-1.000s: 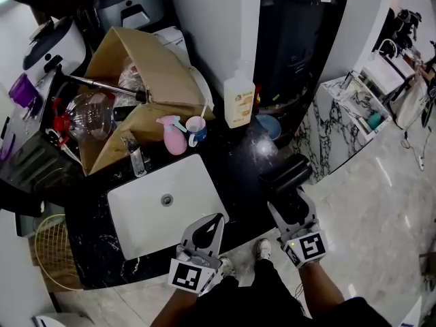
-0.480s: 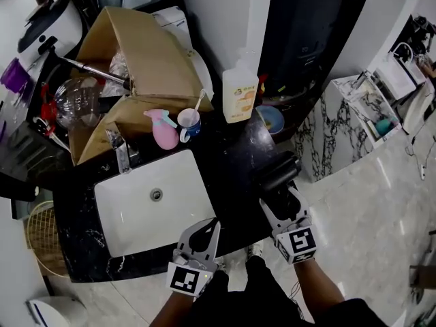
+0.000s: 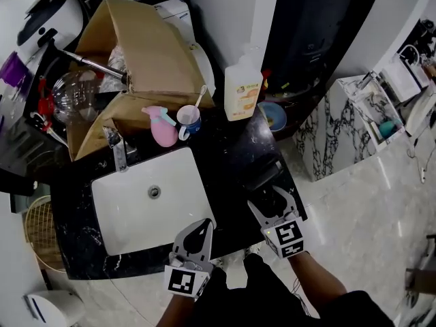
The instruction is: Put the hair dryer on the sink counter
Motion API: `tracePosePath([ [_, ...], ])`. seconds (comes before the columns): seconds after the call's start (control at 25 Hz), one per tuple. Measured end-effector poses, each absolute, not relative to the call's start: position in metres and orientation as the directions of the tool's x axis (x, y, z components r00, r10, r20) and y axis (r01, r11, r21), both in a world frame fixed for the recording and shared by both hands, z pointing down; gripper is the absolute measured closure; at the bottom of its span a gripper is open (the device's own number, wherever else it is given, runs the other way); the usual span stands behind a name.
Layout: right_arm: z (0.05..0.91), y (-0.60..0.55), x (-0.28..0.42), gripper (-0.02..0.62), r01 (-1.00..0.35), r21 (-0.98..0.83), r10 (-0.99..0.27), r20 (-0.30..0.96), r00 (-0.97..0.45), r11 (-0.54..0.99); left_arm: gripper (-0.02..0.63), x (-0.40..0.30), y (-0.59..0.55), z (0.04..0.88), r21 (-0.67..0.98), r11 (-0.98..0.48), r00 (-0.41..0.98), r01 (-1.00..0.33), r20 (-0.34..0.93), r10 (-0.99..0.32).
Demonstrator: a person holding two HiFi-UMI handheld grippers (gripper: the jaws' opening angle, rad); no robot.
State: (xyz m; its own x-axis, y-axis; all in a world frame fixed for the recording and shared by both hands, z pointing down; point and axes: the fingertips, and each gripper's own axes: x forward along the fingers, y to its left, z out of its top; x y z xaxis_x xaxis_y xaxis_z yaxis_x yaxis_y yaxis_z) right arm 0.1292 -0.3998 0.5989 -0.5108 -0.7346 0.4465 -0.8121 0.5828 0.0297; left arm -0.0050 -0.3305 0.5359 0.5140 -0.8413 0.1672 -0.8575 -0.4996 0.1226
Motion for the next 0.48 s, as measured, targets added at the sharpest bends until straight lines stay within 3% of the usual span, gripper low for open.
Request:
tracePosePath([
  [0.48, 0.649, -0.415, 0.104, 0.339, -0.739, -0.010, -0.557, 0.651, -0.516, 0.673, 0.607, -0.015, -0.337, 0.512, 0.107, -0.455, 0.466, -0.884, 0.126, -0.876],
])
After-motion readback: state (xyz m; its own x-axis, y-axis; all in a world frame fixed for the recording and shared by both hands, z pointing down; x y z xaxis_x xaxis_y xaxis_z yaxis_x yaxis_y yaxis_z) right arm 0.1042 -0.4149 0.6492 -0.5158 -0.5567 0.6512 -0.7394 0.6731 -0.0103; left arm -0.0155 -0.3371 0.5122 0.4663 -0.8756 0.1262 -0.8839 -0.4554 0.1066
